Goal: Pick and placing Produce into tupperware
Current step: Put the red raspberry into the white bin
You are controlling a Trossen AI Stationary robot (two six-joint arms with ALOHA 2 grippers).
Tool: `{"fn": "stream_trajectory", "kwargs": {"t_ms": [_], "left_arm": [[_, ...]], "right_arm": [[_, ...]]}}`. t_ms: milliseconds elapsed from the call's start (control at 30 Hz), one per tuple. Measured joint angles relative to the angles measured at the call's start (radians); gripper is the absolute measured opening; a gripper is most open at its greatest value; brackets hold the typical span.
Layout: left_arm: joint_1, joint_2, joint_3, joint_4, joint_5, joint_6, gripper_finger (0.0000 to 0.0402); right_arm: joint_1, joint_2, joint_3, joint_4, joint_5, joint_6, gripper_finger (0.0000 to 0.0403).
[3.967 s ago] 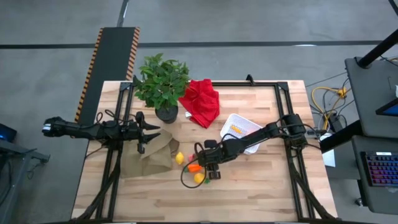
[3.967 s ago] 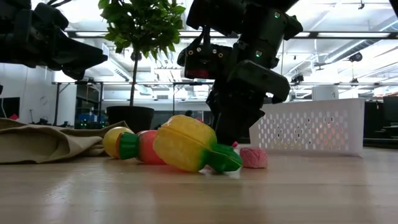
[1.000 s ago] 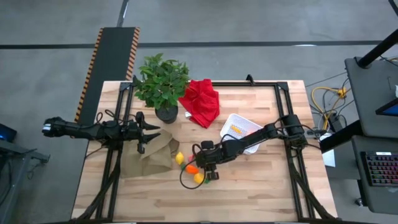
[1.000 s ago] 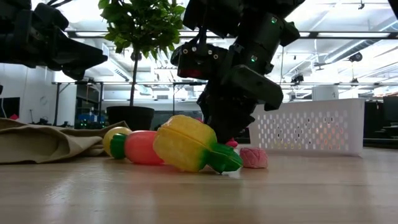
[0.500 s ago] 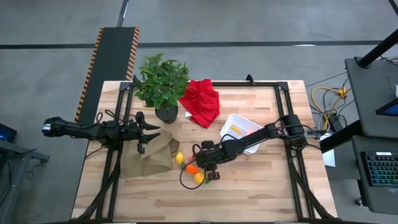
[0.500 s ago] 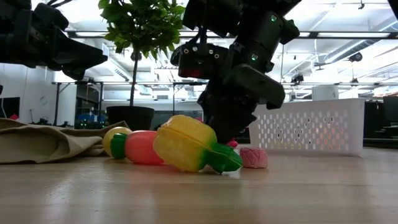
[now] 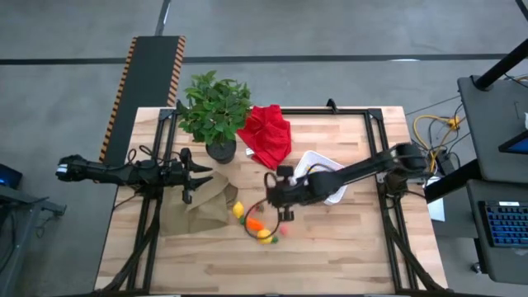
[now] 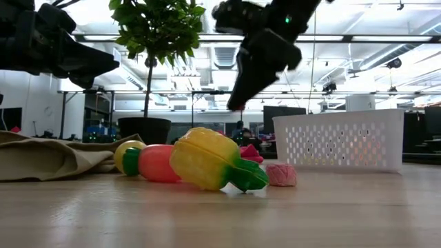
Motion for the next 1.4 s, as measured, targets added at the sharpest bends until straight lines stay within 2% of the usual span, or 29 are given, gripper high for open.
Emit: {"fn": "stream_trajectory", "kwargs": {"t_ms": [100,233,500,667,833,1200,1400], "left_arm": [[0.000,0.000,0.000,0.000,0.000,0.000,0.0121],[0.000,-0.002,0.000,0.000,0.000,0.000,0.0121],[0.000,-0.001,0.000,-0.002,0.000,0.000,0.0121],[0.000,-0.001,0.000,-0.002,0.000,0.001,0.0121],[0.000,-0.002,0.000,-0.001,0.000,0.008,0.0121],[0.000,0.000,0.000,0.002,0.000,0.009,0.0121],[0.000,0.000,0.000,-0.002,0.000,0.008,0.0121]], "right_arm": [[-0.024,-0.087,-0.027,-0.028,0.042,0.003,0.0089],[-0.067,-0.215,-0.087,-0.040,0.046,0.026,0.0085],[-0.138,-0.447,-0.334,-0.041,0.044,0.155,0.0085],[-0.144,-0.536,-0.477,-0.026,0.041,0.259,0.0084],[-0.147,-0.553,-0.562,-0.007,0.042,0.327,0.0079],[-0.170,-0.540,-0.624,-0.077,0.042,0.384,0.0081],[-0.195,-0.540,-0.631,-0.070,0.042,0.391,0.0103]]}}
